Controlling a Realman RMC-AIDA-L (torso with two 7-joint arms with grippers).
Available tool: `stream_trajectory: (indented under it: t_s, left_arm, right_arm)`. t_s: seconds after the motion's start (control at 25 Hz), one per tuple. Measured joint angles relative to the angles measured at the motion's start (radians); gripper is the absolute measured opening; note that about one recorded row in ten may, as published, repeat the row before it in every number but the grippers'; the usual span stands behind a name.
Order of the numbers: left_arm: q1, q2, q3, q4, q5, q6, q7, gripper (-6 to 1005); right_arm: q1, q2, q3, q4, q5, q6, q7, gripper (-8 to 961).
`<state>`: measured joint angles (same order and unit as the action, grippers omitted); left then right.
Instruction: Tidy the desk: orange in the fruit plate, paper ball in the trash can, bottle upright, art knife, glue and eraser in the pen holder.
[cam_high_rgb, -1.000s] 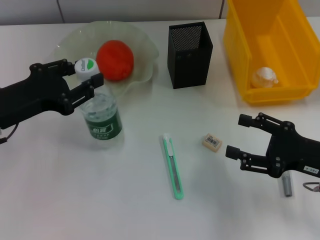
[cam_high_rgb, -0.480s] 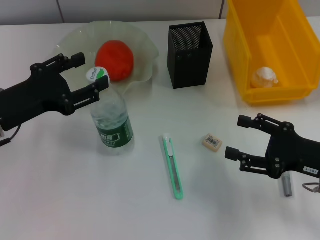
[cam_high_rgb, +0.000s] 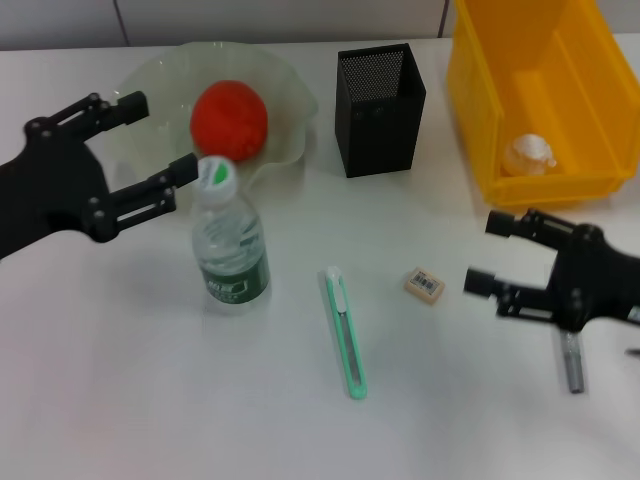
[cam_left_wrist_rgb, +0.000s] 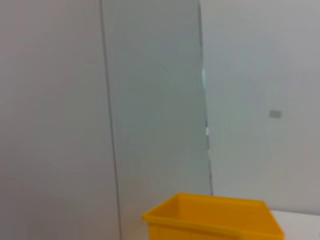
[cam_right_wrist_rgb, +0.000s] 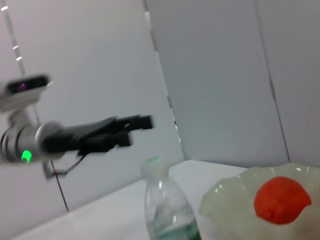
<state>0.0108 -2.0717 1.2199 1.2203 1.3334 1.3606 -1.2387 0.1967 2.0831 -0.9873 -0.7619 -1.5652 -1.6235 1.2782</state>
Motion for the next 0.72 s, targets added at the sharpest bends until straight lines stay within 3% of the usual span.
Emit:
stream_trajectory:
  t_s: [0.08,0.12,0.16,0.24,0.32,0.4,0.48,0.52,0.56,0.72]
  left_arm:
    - [0.008,0.001,-0.023,-0.002,0.002,0.055,0.007,779]
    - [0.013,0.002,-0.031,-0.02,0.008,0.09,0.024,780]
    - [0.013,0.002,-0.031,-0.02,0.008,0.09,0.024,780]
    - [0.015,0.002,-0.024,-0.059,0.018,0.12,0.072,780]
    - [0.003,0.002,-0.013,-0.136,0.076,0.169,0.157,779]
    - [-0.007,0.002,-0.012,-0.164,0.102,0.185,0.175,777]
    - [-0.029,0.0,-0.008,-0.221,0.147,0.207,0.197,775]
    - [-0.056,0.0,-0.003,-0.276,0.172,0.211,0.201,775]
    - [-0.056,0.0,-0.003,-0.276,0.172,0.211,0.201,774]
    - [-0.118,0.002,-0.008,-0.405,0.216,0.201,0.218,772]
  right_arm:
    - [-0.007,-0.001,0.002,-0.122,-0.019,0.0,0.176,848]
    - [-0.009,-0.001,-0.004,-0.288,-0.092,0.015,0.364,848]
    - [-0.009,-0.001,-0.004,-0.288,-0.092,0.015,0.364,848]
    - [0.002,0.003,-0.031,-0.44,-0.199,0.04,0.535,848]
    - [0.066,0.003,-0.153,-0.611,-0.397,0.086,0.813,847]
    - [0.093,0.002,-0.196,-0.643,-0.451,0.099,0.892,847]
    - [0.154,0.002,-0.3,-0.695,-0.575,0.118,1.059,847]
    - [0.21,0.002,-0.402,-0.722,-0.672,0.145,1.184,846]
    - [0.21,0.002,-0.402,-0.722,-0.672,0.145,1.184,845]
    - [0.342,0.002,-0.625,-0.709,-0.828,0.221,1.428,839]
